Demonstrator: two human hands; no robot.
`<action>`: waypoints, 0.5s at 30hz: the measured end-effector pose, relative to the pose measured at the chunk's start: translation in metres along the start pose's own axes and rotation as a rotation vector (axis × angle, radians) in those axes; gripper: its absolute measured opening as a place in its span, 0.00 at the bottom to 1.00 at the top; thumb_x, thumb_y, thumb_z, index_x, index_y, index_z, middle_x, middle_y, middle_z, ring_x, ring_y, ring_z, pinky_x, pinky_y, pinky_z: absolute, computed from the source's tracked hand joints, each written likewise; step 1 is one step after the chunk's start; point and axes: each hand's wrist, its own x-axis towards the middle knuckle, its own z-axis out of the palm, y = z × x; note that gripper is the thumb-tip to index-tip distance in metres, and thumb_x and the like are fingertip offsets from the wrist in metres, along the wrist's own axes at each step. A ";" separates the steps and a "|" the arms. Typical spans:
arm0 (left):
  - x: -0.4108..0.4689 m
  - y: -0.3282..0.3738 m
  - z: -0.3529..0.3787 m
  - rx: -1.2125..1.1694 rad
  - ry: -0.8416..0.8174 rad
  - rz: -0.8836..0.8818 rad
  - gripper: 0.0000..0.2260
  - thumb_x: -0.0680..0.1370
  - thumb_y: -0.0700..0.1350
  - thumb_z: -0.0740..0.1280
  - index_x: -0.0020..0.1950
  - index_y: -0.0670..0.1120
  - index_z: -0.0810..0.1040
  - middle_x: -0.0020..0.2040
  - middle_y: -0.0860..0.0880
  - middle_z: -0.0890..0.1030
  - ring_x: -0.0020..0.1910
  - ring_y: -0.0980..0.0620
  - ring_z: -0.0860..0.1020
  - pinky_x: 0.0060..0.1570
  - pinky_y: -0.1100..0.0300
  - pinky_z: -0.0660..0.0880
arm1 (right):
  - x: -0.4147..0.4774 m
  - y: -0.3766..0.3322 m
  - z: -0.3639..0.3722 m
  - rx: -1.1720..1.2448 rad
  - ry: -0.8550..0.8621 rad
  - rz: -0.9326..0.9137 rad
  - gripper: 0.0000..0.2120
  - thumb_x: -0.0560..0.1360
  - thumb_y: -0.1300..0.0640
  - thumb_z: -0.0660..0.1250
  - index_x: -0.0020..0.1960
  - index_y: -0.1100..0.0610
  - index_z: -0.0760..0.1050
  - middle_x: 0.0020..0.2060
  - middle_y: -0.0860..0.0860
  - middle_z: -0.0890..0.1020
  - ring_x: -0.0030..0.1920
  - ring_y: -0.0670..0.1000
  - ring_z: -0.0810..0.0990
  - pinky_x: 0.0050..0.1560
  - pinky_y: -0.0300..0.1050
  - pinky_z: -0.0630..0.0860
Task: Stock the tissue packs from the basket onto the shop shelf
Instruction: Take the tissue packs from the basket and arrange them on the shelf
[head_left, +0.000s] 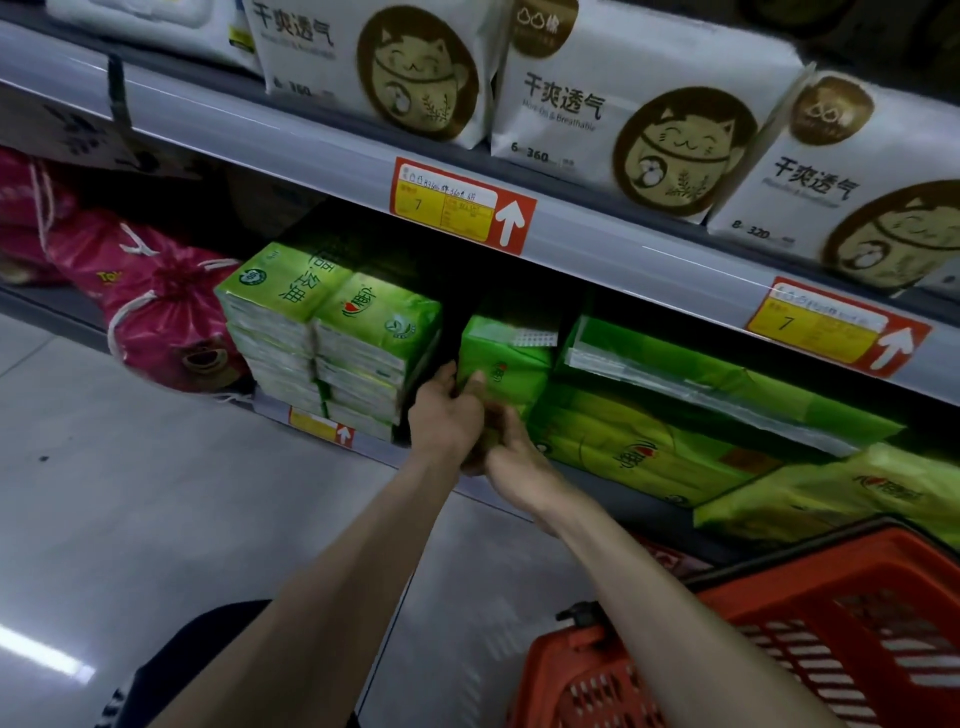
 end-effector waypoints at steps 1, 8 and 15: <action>0.002 -0.001 0.001 -0.007 -0.045 -0.019 0.25 0.77 0.54 0.69 0.75 0.55 0.75 0.65 0.49 0.82 0.65 0.45 0.78 0.69 0.46 0.75 | 0.001 -0.001 -0.002 0.017 0.015 -0.007 0.37 0.72 0.50 0.68 0.78 0.43 0.61 0.71 0.50 0.75 0.66 0.53 0.79 0.67 0.57 0.79; -0.008 0.009 0.001 -0.057 -0.174 0.013 0.39 0.68 0.47 0.62 0.80 0.65 0.63 0.68 0.53 0.80 0.66 0.48 0.77 0.69 0.47 0.75 | 0.003 -0.003 -0.004 0.095 0.109 -0.040 0.28 0.81 0.62 0.68 0.76 0.46 0.65 0.70 0.50 0.76 0.68 0.51 0.78 0.66 0.50 0.80; -0.005 0.007 -0.007 -0.139 -0.184 0.000 0.38 0.68 0.45 0.61 0.80 0.60 0.65 0.67 0.50 0.81 0.64 0.46 0.79 0.65 0.44 0.78 | -0.012 -0.009 -0.017 0.022 0.123 -0.002 0.35 0.78 0.61 0.67 0.81 0.46 0.60 0.74 0.50 0.75 0.73 0.54 0.74 0.74 0.53 0.73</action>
